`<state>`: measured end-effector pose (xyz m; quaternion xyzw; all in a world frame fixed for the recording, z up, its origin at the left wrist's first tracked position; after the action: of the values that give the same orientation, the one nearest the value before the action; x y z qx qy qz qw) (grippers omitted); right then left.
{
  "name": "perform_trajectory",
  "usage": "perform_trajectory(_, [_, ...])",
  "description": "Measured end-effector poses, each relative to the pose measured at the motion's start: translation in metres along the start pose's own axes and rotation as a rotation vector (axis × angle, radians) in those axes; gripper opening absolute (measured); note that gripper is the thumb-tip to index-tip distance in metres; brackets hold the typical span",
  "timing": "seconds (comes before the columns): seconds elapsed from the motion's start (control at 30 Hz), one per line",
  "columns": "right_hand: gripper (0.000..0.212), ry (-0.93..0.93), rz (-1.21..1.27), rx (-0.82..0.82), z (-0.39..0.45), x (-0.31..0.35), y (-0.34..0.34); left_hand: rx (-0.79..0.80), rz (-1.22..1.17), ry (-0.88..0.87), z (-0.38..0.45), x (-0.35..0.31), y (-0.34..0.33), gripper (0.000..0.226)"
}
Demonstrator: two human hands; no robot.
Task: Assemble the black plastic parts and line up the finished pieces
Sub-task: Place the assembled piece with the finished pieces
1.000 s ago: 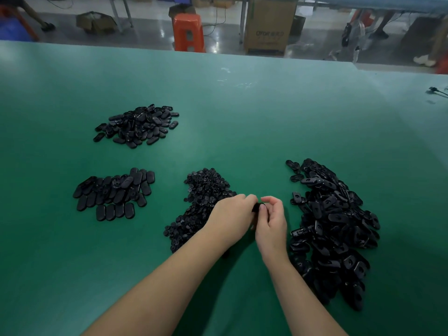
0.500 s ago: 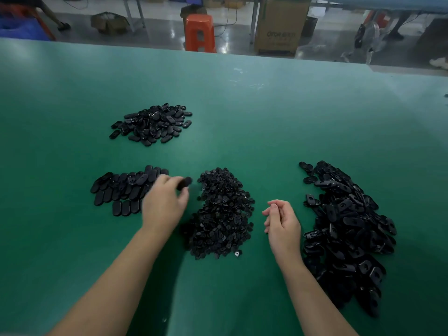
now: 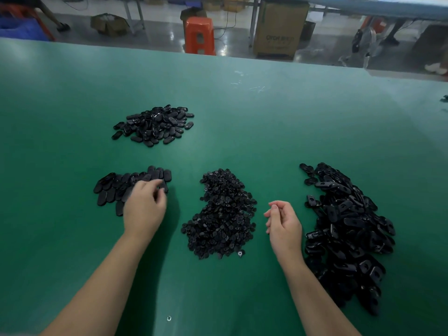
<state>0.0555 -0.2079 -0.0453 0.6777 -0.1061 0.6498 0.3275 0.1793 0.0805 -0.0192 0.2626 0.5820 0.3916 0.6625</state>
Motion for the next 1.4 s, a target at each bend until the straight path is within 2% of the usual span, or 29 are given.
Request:
perform_trajectory(0.17, [0.019, 0.013, -0.058, 0.019, -0.001, 0.004, 0.0, 0.197, -0.096, -0.207, -0.014, -0.04, -0.037, 0.025])
perform_trajectory(0.27, [0.016, 0.008, -0.12, 0.062, -0.001, 0.007, 0.001, 0.254, -0.19, -0.209, -0.013, -0.046, -0.052, 0.021])
perform_trajectory(0.37, [0.014, -0.01, -0.165, 0.093, 0.009, 0.01, 0.007, 0.233, -0.213, -0.207, -0.013, -0.041, -0.057, 0.019])
perform_trajectory(0.43, [0.014, 0.054, -0.364, 0.092, 0.022, 0.015, 0.018, 0.229, -0.225, -0.215, -0.013, -0.039, -0.058, 0.019])
perform_trajectory(0.53, [0.027, 0.171, -0.855, 0.115, 0.045, 0.024, 0.038, 0.228, -0.206, -0.228, -0.014, -0.039, -0.059, 0.019])
perform_trajectory(0.63, [0.033, 0.07, -1.132, 0.23, 0.066, 0.028, 0.054, 0.225, -0.209, -0.214, -0.014, -0.038, -0.061, 0.015])
perform_trajectory(0.73, [0.026, -0.059, -1.311, 0.35, 0.077, 0.029, 0.064, 0.204, -0.201, -0.2, -0.014, -0.036, -0.062, 0.022])
perform_trajectory(0.87, [0.016, -0.065, -1.378, 0.402, 0.084, 0.028, 0.071, 0.227, -0.081, -0.213, -0.016, -0.037, -0.064, 0.038])
perform_trajectory(1.0, [0.006, 0.043, -1.403, 0.385, 0.086, 0.028, 0.072, 0.201, -0.097, -0.224, -0.016, -0.036, -0.063, 0.03])
perform_trajectory(1.13, [0.022, 0.071, -1.355, 0.387, 0.09, 0.027, 0.071, 0.179, -0.118, -0.225, -0.014, -0.037, -0.062, 0.02])
perform_trajectory(1.27, [0.036, 0.043, -1.315, 0.416, 0.097, 0.027, 0.073, 0.173, -0.096, -0.213, -0.015, -0.037, -0.063, 0.026])
perform_trajectory(1.4, [0.026, 0.035, -1.266, 0.438, 0.102, 0.025, 0.076, 0.19, -0.061, -0.228, -0.015, -0.037, -0.064, 0.027])
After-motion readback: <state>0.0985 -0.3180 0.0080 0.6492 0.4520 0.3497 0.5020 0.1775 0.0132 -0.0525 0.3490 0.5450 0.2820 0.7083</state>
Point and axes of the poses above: each hand's wrist, its own z-axis towards the middle knuckle, its own y-axis out of the back of the hand, x = y × z, the point moved 1 cm from there along z, towards the middle knuckle, and after that the axes turned 6 degrees about y, right-handed, at the moved point
